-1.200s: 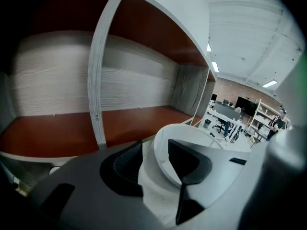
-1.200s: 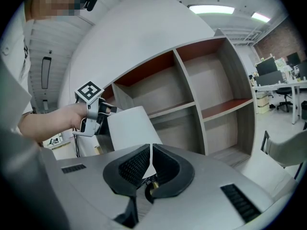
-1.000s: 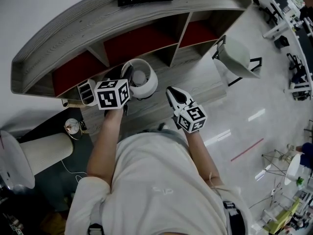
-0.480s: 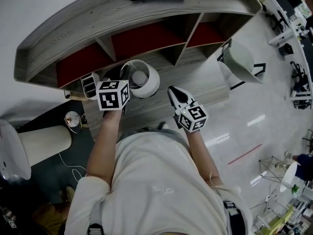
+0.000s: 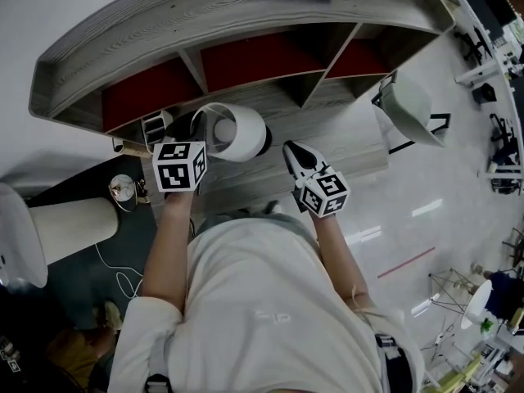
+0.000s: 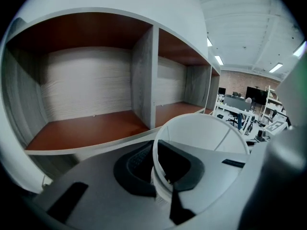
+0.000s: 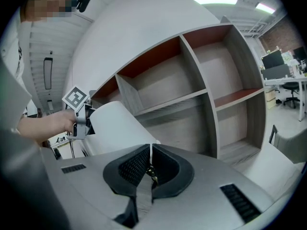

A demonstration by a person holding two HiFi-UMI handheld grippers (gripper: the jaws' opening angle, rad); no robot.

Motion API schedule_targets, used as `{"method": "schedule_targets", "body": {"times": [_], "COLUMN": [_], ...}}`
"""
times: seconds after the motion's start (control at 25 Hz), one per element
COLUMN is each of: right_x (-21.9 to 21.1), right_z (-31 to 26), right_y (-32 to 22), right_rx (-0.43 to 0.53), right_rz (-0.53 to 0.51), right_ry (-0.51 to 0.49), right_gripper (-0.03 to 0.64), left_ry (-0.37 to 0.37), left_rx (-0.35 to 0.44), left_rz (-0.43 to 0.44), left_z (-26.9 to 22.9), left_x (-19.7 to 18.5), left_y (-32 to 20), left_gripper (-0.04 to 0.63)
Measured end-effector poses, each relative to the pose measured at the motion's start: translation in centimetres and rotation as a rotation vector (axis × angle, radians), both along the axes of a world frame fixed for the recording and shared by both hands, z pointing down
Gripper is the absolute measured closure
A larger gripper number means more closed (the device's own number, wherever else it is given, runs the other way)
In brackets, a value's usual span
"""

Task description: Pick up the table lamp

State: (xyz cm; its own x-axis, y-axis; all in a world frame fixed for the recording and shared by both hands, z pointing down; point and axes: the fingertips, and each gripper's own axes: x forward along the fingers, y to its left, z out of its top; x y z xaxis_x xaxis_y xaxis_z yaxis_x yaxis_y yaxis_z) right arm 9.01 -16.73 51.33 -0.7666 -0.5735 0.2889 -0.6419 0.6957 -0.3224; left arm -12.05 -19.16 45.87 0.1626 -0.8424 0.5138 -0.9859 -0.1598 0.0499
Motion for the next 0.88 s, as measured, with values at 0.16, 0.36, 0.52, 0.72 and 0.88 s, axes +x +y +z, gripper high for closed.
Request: {"method": "schedule_targets", "body": {"times": [0.16,0.36,0.52,0.72,0.88], "right_x": [-1.0,-2.3,-3.5,-5.1,-6.6], "right_z": [0.6,1.5,2.6,4.3,5.7], "right_y": [0.1,0.2,0.4,0.1,0.2], "right_rx": [-0.006,-0.014,-0.017,-0.029,-0.039], "right_rz": [-0.017,-0.039,-0.066,-0.093,-0.128], "right_ry": [0.015,0.043,0.077,0.127,0.166], "right_gripper": [0.586,0.586,0.584,0.583,0.561], "left_ry": [0.051,0.094,0.14,0.195,0.258], "left_rx": [0.026,0.049,0.064,0.084,0.092], "left_rz": [-0.019,-0.035,-0.059,-0.077,-0.095], "left_z": [0.5,1.2,1.9,3.2,4.6], "left_x": [-2.3,-4.7,-6.8,-9.6,-11.8], "left_y": [1.4,2.8,4.2,5.7,6.8], "left_gripper": [0.565,0.566,0.566,0.568,0.569]}}
